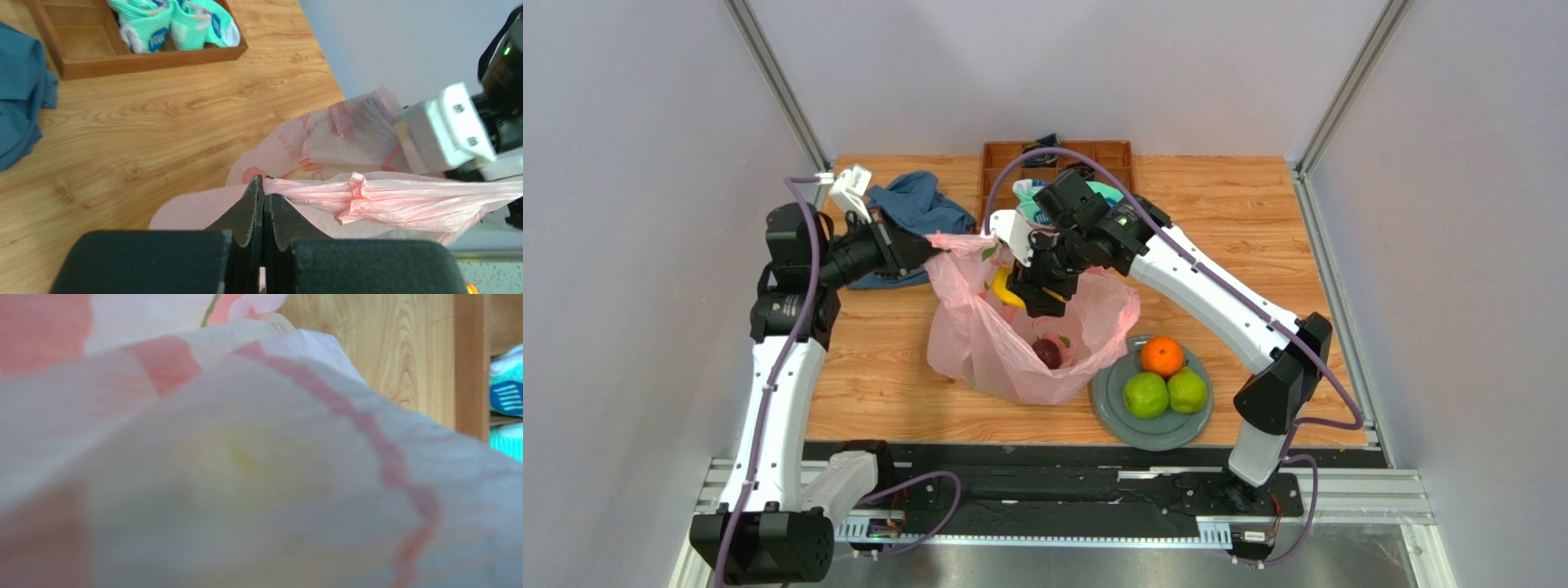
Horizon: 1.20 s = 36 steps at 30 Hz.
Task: Take the fake fruits out of the plastic bag
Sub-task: Take out the fake fruit from the plastic bag.
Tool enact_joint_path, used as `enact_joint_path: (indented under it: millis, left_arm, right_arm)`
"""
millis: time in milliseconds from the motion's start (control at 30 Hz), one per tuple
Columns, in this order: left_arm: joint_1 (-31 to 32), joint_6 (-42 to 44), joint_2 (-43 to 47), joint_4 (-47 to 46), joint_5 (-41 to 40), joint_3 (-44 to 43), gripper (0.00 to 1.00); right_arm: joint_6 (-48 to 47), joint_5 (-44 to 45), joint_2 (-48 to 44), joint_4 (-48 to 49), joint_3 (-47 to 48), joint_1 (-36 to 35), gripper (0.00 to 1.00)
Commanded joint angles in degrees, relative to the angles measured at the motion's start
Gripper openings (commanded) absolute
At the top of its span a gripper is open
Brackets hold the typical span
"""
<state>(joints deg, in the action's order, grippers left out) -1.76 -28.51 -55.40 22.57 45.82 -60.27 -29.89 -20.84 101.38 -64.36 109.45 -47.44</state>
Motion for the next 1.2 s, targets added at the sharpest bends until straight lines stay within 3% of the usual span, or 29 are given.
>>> enact_joint_path:
  millis: [0, 100, 300, 433, 633, 767, 933, 1033, 1167]
  left_arm:
    - [-5.2, -3.2, -1.6, 0.8, -3.6, -8.7, 0.0]
    - [-8.8, -8.5, -2.4, -3.4, -0.7, -12.1, 0.0]
    - [-10.2, -14.5, -3.1, -9.3, 0.0, -14.3, 0.0]
    - [-10.5, -15.2, -3.1, -12.4, 4.3, -14.4, 0.0]
    - [-10.0, -3.1, -1.5, 2.5, 1.2, -11.3, 0.0]
    - [-5.8, 1.9, 0.1, 9.7, 3.3, -3.3, 0.0]
    - [-1.8, 0.9, 1.7, 8.8, 0.0, 4.7, 0.0]
    - [-2.0, -1.0, -0.4, 7.3, -3.8, 2.9, 0.0]
    - [-2.8, -2.5, -6.7, 2.5, -5.6, -3.8, 0.0]
  right_arm:
    - [-1.6, 5.8, -0.2, 7.3, -2.2, 0.7, 0.54]
    - [-3.9, 6.5, 1.4, 7.2, -3.6, 0.9, 0.55]
    - [-3.3, 7.8, 4.2, 5.6, -3.5, 0.9, 0.55]
    - [0.0, 8.1, 8.8, 1.5, 2.4, 2.1, 0.57]
    - [7.1, 8.2, 15.4, 0.1, 17.4, 7.3, 0.57]
    - [14.0, 4.8, 20.8, 1.2, 29.0, 12.2, 0.59]
    - [16.9, -2.8, 22.8, 3.1, 30.6, 12.7, 0.59]
    - [19.3, -10.0, 21.4, 3.4, 30.7, 12.5, 0.57]
    - [19.3, -17.0, 12.7, 5.1, 28.6, 11.5, 0.57]
